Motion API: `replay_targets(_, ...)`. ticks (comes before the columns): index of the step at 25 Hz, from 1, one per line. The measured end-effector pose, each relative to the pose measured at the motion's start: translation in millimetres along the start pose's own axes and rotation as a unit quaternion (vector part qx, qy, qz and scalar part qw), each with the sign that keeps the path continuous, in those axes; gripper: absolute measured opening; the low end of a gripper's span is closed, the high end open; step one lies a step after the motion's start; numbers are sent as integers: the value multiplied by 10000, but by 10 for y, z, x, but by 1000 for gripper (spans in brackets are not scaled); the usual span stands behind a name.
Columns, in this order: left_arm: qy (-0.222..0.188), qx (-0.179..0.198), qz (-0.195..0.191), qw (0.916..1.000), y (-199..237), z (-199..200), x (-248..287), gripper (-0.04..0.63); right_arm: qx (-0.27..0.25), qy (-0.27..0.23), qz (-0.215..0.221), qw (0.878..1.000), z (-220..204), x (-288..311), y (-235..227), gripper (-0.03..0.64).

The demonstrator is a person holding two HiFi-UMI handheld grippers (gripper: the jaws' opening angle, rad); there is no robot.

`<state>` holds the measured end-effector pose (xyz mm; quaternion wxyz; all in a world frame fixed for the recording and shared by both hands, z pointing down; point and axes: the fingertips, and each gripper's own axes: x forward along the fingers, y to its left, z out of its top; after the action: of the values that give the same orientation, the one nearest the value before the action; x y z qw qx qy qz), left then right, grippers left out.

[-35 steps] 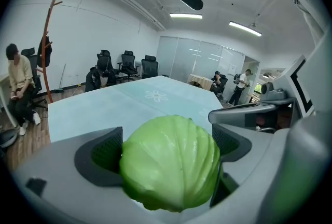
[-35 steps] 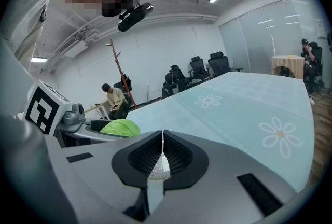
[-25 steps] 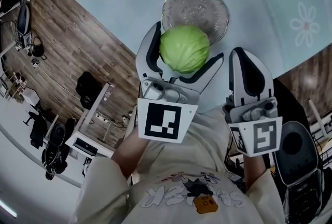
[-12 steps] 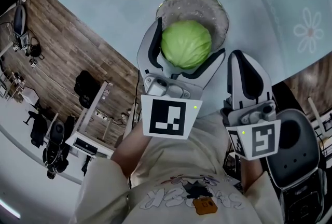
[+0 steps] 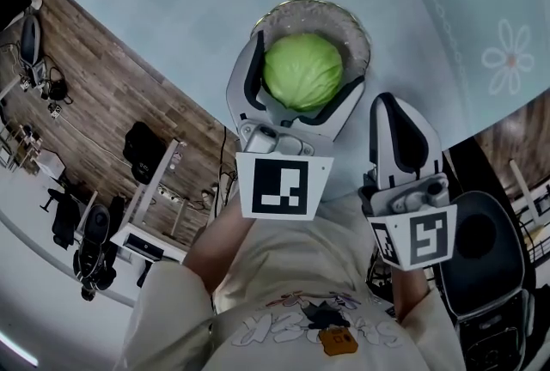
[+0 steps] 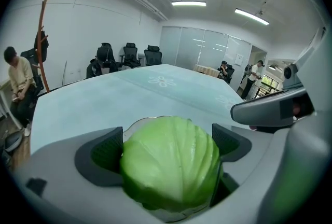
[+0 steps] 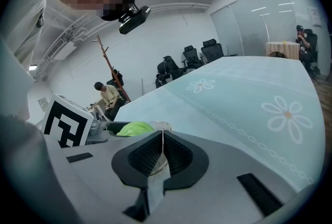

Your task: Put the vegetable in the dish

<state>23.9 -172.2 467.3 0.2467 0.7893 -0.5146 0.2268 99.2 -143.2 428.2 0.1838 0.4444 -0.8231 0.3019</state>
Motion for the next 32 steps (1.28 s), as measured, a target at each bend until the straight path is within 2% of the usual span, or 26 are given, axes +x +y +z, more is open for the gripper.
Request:
replay_targets(4, 137, -134, -26, 9998, 72, -152, 5, 543, 23, 3, -20, 10000, -77, 40, 58, 23)
replay_targets(7, -69, -106, 1, 9999, 127, 7, -4, 516, 28, 8, -26, 10000, -38, 63, 62, 23)
replay_targets(11, -102, -160, -49, 9998, 161, 198, 8, 511, 14, 36, -55, 10000, 78, 77, 49, 23)
replay_targets(23, -128, -79, -223, 9996, 131, 109, -321, 471, -8, -116, -180, 9998, 57, -54, 228, 23)
replay_targets(25, -173, -78, -229, 9996, 88, 133, -407, 450, -23, -153, -182, 9997, 62, -121, 267, 23)
replay_targets(32, -374, 20, -149, 9992, 81, 306, -615, 313, -123, -317, -184, 9993, 176, -220, 373, 23)
